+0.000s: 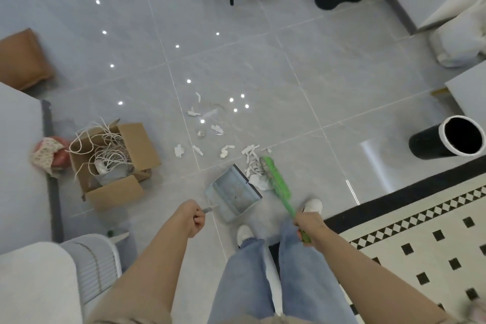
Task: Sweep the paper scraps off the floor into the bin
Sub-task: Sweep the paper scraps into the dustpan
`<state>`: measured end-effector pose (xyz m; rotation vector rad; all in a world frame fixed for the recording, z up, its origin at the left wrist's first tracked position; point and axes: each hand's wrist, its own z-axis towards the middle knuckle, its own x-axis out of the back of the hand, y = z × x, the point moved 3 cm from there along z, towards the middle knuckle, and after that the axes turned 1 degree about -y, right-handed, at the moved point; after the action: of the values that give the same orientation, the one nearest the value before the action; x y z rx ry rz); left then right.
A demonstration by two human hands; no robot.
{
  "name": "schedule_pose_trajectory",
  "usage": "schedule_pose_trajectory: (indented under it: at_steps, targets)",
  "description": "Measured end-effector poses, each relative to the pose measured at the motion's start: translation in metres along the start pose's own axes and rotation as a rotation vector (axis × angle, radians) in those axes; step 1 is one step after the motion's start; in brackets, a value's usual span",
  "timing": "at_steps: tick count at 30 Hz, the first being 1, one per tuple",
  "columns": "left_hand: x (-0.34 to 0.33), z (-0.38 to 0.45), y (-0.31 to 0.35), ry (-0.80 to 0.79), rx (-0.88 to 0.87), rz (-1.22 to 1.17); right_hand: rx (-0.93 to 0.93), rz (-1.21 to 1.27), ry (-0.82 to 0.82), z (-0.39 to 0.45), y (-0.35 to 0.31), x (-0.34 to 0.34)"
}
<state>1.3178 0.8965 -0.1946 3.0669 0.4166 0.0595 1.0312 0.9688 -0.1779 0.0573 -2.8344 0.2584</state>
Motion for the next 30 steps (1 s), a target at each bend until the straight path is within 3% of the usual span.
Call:
schedule_pose_trajectory:
  at_steps: [5,9,12,17,23,30]
  targets:
    - [0.002,-0.011,-0.002,0.024,0.004,0.005,0.046,-0.066,0.059,-0.002,-0.021,0.038]
    - [-0.001,-0.014,-0.004,-0.010,0.012,-0.040,0.135,-0.297,0.085,-0.010,-0.065,0.060]
    - [0.000,-0.009,-0.005,-0.002,0.031,-0.070,0.210,-0.570,0.097,0.000,-0.103,0.055]
    - [-0.003,0.005,-0.008,0.033,0.069,-0.174,0.287,-0.780,0.163,0.024,-0.146,0.032]
    - [-0.006,0.002,-0.006,-0.028,0.080,-0.217,0.315,-0.997,0.116,0.038,-0.134,0.007]
    - [-0.007,0.002,-0.008,0.023,0.061,-0.216,0.285,-1.103,0.145,0.026,-0.124,0.046]
